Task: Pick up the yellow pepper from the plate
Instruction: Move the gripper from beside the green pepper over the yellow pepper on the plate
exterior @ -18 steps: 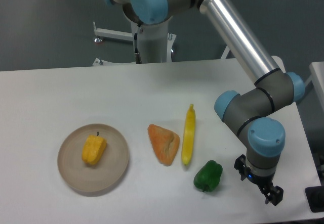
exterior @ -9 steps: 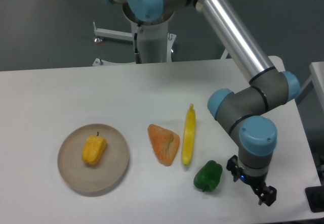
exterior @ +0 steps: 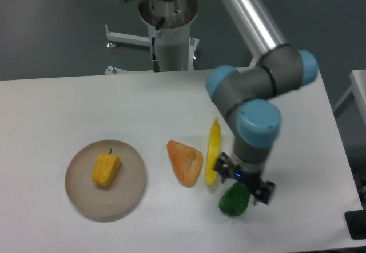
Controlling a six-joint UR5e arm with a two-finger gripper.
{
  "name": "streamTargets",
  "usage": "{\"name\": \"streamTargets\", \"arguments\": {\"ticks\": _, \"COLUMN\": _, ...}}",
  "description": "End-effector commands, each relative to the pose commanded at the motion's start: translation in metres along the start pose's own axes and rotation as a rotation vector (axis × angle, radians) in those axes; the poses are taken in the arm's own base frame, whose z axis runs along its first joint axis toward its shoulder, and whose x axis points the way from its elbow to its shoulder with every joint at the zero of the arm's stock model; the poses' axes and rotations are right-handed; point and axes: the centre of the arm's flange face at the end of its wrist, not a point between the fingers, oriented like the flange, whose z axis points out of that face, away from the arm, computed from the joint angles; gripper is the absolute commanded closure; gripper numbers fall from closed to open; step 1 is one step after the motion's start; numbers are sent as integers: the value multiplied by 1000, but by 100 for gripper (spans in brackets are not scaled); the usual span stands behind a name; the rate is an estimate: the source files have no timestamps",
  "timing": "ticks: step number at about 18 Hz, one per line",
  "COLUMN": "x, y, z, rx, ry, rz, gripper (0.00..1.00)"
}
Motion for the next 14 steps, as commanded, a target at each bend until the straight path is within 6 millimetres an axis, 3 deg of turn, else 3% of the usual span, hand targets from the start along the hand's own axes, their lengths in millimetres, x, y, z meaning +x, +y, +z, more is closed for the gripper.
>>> {"name": "streamTargets", "arguments": {"ticks": 4, "x": 66, "y": -13, "z": 6, "rx": 4, "ry": 69, "rz": -104, "gripper": 0}}
{"name": "streamTargets", "arguments": {"ticks": 9, "x": 135, "y": -31, "z": 15, "rx": -11, "ry": 107, "rz": -137, "gripper": 0}}
{"name": "streamTargets", "arguments": {"ticks": 12, "x": 164, "y": -41, "z": 28, "rx": -20, "ry": 114, "rz": -118, "gripper": 0}}
{"name": "streamTargets", "arguments": {"ticks": 14, "x": 171, "y": -42, "z": 40, "rx": -11, "ry": 103, "rz": -119, "gripper": 0}}
